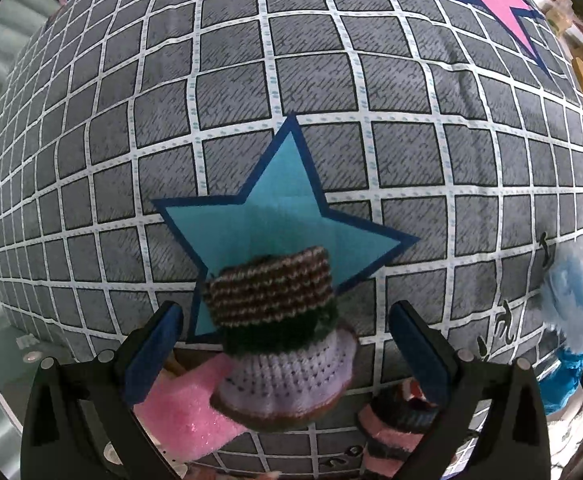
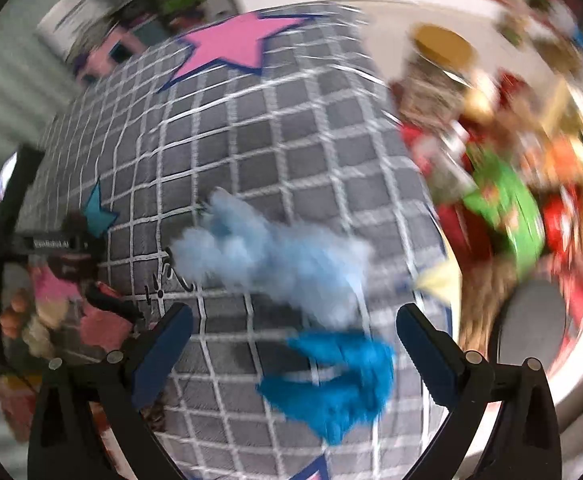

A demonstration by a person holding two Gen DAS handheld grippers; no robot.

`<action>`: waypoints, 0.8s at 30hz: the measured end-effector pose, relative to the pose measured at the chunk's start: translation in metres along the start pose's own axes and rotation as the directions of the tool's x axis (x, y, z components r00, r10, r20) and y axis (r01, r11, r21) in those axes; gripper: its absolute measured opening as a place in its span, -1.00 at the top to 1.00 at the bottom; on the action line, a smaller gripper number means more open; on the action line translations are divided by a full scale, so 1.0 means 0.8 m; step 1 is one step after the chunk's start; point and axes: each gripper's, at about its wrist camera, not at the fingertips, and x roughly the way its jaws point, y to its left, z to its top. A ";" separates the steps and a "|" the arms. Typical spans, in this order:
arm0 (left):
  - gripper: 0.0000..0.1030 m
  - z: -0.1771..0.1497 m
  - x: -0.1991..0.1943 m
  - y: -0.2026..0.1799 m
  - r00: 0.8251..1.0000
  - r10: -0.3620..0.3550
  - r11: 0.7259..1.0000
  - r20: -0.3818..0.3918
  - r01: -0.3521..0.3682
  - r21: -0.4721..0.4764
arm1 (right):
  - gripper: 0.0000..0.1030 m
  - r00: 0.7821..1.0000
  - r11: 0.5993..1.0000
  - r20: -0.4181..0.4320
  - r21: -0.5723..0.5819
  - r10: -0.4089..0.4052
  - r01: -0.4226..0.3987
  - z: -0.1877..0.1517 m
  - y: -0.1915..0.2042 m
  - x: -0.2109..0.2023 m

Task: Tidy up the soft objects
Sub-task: 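Grasp the knitted hat with the left tool while the right tool grasps the light-blue pompom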

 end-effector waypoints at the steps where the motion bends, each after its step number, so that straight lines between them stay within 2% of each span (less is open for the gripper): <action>1: -0.99 0.002 0.003 -0.003 1.000 -0.001 1.000 0.002 0.001 0.000 | -0.99 1.000 1.000 -0.006 -0.031 -0.004 0.003 0.007 0.006 0.007; 5: -0.99 0.018 0.016 -0.008 1.000 0.005 1.000 -0.003 -0.005 0.003 | -0.99 0.997 0.989 -0.066 -0.149 -0.027 0.017 0.030 0.023 0.050; 11: -0.96 0.016 0.022 -0.005 0.999 -0.036 0.999 0.004 0.036 0.014 | -0.99 0.989 0.987 -0.141 -0.154 -0.056 0.034 0.033 0.017 0.097; 14: -0.86 0.027 0.027 -0.015 0.999 -0.043 0.999 0.010 0.043 0.027 | -0.97 0.988 0.984 -0.136 -0.170 -0.075 0.051 0.032 0.020 0.099; 15: -0.76 0.029 0.022 -0.023 0.999 -0.049 0.999 0.008 0.048 0.024 | -0.91 0.987 0.984 -0.135 -0.166 -0.082 0.059 0.032 0.021 0.099; 16: -0.68 0.029 0.018 -0.028 0.998 -0.055 0.998 0.010 0.055 0.022 | -0.76 0.986 0.983 -0.131 -0.165 -0.106 0.084 0.033 0.021 0.097; 17: -0.47 0.029 0.013 -0.031 0.998 -0.062 0.998 0.016 0.062 0.023 | -0.57 0.985 0.982 -0.128 -0.162 -0.115 0.093 0.037 0.024 0.095; 18: -0.16 0.026 0.004 -0.034 0.998 -0.063 0.998 0.022 0.062 0.028 | -0.43 0.986 0.983 -0.122 -0.156 -0.112 0.093 0.040 0.025 0.092; 19: -0.02 0.022 -0.007 -0.042 0.998 -0.060 0.998 0.028 0.059 0.035 | -0.12 0.987 0.984 -0.117 -0.154 -0.109 0.091 0.045 0.026 0.087; 20: 0.07 0.023 -0.011 -0.048 0.998 -0.052 0.997 0.028 0.051 0.049 | 0.11 0.989 0.986 -0.120 -0.152 -0.092 0.073 0.049 0.026 0.084; 21: 0.19 0.023 -0.017 -0.053 0.998 -0.046 0.997 0.034 0.044 0.058 | 0.17 0.989 0.987 -0.121 -0.148 -0.081 0.063 0.050 0.026 0.082; 24: 0.26 0.019 -0.037 -0.058 0.996 -0.071 0.996 0.053 0.068 0.058 | 0.26 0.991 0.995 -0.132 -0.099 -0.028 0.015 0.054 0.023 0.075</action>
